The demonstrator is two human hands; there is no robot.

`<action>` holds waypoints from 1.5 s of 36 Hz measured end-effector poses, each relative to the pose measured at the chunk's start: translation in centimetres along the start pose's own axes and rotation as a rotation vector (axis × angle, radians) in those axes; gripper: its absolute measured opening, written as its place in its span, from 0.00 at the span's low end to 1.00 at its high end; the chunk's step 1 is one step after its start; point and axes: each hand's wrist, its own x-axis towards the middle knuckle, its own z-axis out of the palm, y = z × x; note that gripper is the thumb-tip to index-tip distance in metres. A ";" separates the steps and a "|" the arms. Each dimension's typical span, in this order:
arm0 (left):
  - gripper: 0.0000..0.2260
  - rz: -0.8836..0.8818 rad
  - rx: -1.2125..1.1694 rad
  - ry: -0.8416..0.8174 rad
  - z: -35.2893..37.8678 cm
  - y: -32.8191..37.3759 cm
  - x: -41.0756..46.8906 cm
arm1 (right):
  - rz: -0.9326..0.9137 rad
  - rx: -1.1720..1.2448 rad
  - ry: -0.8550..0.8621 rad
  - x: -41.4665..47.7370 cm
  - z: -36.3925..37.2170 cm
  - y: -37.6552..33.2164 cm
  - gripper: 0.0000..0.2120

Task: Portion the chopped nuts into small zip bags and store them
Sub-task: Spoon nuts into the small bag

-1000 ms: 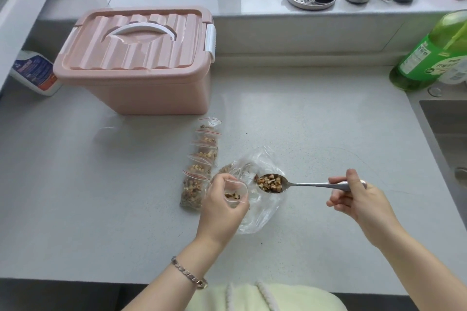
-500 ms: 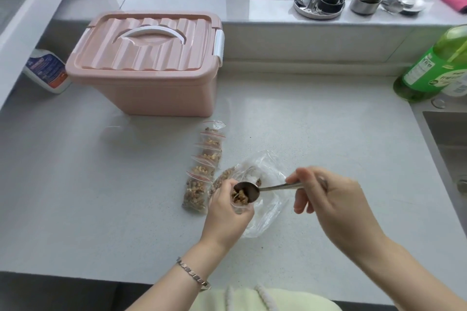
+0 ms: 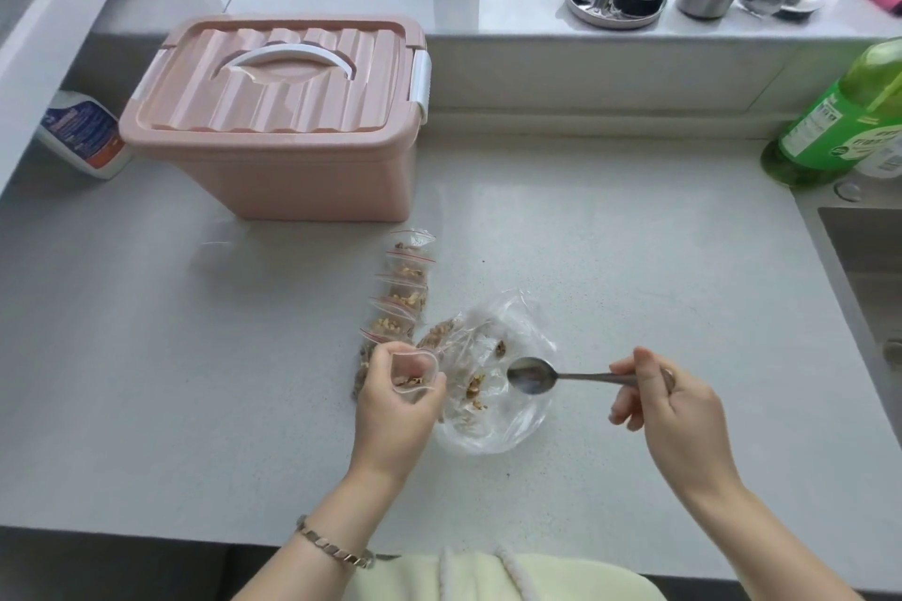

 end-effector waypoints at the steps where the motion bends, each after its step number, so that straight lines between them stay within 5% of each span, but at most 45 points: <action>1: 0.12 -0.004 0.002 -0.007 0.0 -0.1 0.0 | 0.033 0.011 -0.005 0.0 0.3 0.7 0.16; 19: 0.12 -0.109 -0.006 -0.123 0.6 -2.2 0.8 | 0.371 0.393 -0.134 -0.4 6.4 3.2 0.14; 39: 0.12 -0.108 -0.010 -0.208 1.3 -3.4 1.0 | 0.521 0.358 -0.288 -0.4 5.2 5.0 0.14; 54: 0.11 -0.012 0.017 -0.238 1.7 -2.3 1.5 | 0.563 0.392 -0.131 1.4 1.1 5.5 0.18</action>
